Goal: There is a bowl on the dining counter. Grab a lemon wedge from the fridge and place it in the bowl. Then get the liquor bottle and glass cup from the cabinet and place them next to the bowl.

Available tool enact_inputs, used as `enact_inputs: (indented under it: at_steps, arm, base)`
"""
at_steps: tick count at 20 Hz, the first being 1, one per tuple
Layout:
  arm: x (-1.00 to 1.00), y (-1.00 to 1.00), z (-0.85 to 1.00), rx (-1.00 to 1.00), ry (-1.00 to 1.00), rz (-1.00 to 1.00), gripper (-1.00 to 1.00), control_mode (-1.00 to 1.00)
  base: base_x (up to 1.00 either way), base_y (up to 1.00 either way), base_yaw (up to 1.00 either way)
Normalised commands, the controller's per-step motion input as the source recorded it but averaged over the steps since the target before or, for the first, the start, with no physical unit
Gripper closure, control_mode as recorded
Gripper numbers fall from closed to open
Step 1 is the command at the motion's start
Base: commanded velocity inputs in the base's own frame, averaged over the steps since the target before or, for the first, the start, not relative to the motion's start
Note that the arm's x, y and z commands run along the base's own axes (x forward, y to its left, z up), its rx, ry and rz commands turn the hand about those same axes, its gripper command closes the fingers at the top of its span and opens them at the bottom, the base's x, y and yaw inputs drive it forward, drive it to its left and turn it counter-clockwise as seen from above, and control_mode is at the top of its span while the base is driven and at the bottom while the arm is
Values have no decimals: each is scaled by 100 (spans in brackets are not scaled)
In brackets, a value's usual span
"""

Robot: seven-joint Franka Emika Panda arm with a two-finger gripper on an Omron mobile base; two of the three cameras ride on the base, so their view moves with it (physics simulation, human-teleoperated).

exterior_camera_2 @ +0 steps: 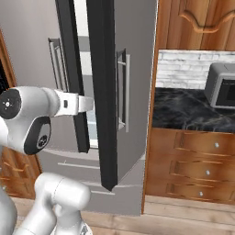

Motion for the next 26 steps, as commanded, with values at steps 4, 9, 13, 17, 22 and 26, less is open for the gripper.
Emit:
enact_inputs:
  at_steps: [4,9,13,17,22,26]
  arm:
    - [32,100,4,-12,53,-2,-100,-100]
    - [74,90,-4,-9,31,-8,-100,-100]
    - [78,69,-14,-6,7,-10,-100,-100]
    - [67,9,-9,-4,1,-10,-100,-100]
    - [48,-8,-21,-5,-6,-1,-100,-100]
    - [51,-12,-24,-7,-4,-1,-100,-100]
  base:
    - [0,0,0]
    - [0,0,0]
    - [0,0,0]
    - [0,0,0]
    - [0,0,0]
    - [0,0,0]
